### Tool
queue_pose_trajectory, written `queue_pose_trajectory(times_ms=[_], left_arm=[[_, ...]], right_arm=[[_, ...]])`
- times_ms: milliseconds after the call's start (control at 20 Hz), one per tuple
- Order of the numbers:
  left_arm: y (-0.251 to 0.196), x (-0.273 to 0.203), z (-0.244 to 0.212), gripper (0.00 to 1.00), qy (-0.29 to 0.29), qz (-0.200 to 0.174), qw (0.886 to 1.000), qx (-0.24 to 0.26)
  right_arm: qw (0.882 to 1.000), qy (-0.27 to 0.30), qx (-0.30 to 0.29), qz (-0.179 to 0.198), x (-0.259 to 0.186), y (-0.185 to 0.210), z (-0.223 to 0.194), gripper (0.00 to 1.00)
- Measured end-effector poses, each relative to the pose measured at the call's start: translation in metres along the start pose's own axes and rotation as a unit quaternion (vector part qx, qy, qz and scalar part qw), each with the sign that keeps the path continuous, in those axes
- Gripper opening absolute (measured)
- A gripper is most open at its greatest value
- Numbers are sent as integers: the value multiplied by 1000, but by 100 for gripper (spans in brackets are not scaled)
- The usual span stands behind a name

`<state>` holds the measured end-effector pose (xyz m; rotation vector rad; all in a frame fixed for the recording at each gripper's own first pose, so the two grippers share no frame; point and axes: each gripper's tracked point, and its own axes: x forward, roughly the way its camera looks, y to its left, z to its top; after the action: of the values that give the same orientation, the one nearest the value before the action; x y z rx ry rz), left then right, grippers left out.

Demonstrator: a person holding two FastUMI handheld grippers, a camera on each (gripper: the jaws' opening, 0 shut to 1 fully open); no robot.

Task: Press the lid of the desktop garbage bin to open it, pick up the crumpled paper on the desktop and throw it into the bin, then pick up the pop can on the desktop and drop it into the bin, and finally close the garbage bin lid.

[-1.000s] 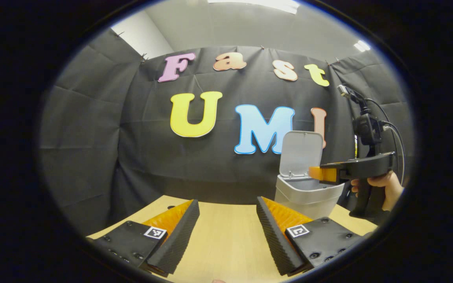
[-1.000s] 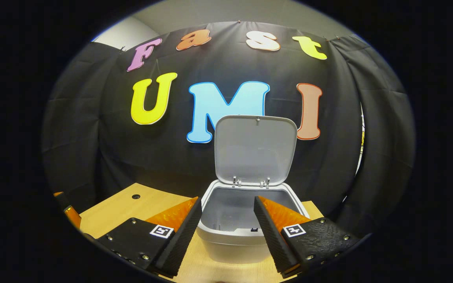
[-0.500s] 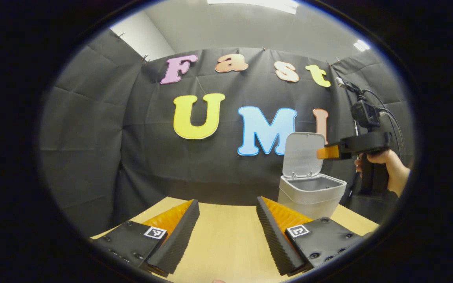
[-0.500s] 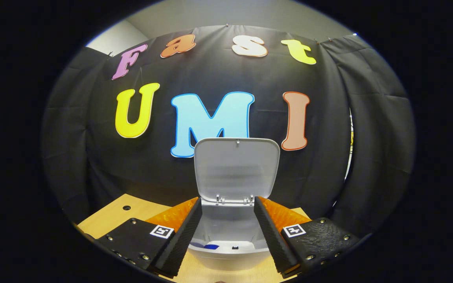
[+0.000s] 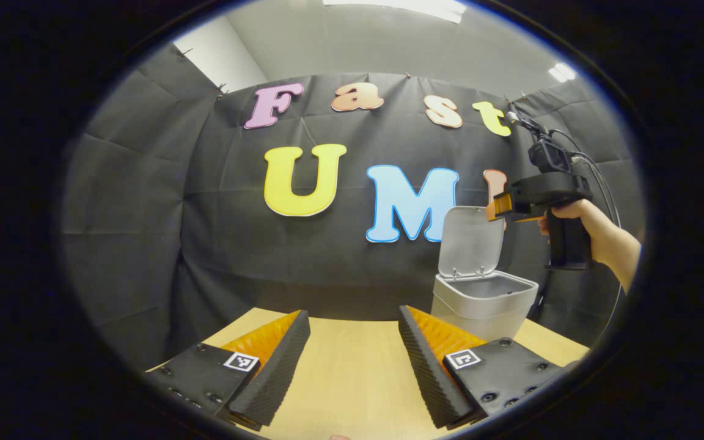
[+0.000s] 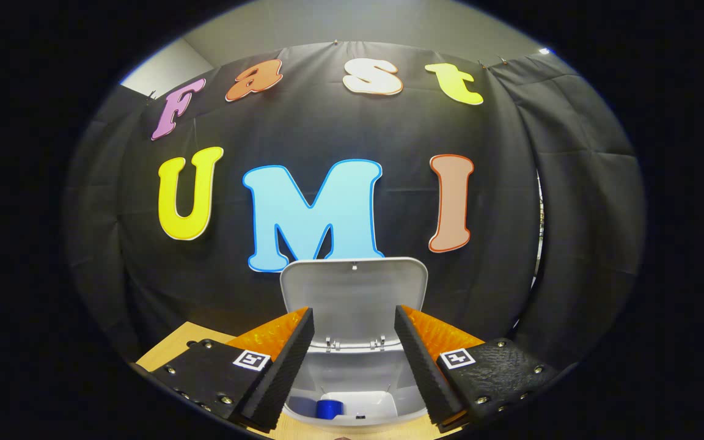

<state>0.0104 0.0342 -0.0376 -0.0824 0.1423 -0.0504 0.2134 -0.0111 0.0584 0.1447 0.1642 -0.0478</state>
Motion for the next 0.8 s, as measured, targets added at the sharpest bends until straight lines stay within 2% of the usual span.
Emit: queue_pose_trajectory(times_ms=[100, 500, 800], left_arm=[[4, 8, -1, 95, 2, -7, 1000, -1], [1, 46, 1, 95, 13, -39, 999, 4], [-7, 63, 2, 96, 19, -37, 999, 0]], right_arm=[[1000, -6, -2, -10, 7, -1, 8, 86], [999, -15, -12, -30, 42, 0, 34, 86], [999, -27, -21, -35, 65, -1, 59, 86]])
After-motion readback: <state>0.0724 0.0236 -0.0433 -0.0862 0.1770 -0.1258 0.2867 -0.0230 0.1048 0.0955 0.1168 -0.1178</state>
